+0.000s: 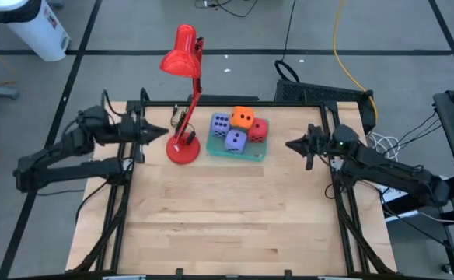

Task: Pick & Place Dice
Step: Return to Home Position

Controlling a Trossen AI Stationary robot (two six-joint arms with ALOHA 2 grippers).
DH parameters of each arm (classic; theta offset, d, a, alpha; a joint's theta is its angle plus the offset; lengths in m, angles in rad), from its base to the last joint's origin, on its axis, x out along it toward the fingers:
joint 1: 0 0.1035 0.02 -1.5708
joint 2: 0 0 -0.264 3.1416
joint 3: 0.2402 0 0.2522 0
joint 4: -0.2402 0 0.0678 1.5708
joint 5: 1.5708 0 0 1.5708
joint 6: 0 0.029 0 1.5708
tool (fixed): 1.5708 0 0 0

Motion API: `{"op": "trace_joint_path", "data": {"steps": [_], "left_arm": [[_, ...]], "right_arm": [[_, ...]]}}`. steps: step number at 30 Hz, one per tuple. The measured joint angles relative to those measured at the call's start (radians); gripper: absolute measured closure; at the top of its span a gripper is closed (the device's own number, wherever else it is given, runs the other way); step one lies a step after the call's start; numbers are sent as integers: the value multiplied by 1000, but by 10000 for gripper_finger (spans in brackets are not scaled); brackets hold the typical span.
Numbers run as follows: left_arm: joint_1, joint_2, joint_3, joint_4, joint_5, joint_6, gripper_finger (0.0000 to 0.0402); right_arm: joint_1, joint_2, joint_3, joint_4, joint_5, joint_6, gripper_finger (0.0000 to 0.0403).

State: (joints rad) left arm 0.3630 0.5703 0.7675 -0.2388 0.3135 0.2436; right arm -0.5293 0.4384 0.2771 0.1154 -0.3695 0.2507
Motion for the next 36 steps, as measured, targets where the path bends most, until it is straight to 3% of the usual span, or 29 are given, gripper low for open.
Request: {"op": "trace_joint_path", "data": {"steps": [4, 8, 13, 16, 20, 24, 26, 32, 36], "left_arm": [[64, -61, -112, 39, 3, -128, 398], [57, -154, -234, 179, 30, -193, 398], [53, -290, -374, 320, -23, -293, 398], [55, -290, -467, 461, -32, -370, 399], [72, -265, -539, 453, -118, -401, 398], [55, -269, -570, 497, 58, -418, 399], [24, -285, -569, 496, 84, -419, 400], [-35, -381, -568, 444, 46, -309, 400], [-38, -482, -568, 267, -33, -268, 400]], "right_arm": [[0, -66, -14, -7, -2, 15, 403], [1, -149, -14, -74, -2, 17, 403], [34, -236, -15, -190, 57, -27, 403], [45, -245, -52, -58, 111, -31, 403], [61, -193, -119, 133, 107, 15, 403], [145, -157, -149, 173, 128, 18, 403], [208, -158, -151, 169, 166, 11, 403], [335, -185, -151, 167, 265, -58, 403], [344, -252, -151, 135, 265, -80, 403]]}}
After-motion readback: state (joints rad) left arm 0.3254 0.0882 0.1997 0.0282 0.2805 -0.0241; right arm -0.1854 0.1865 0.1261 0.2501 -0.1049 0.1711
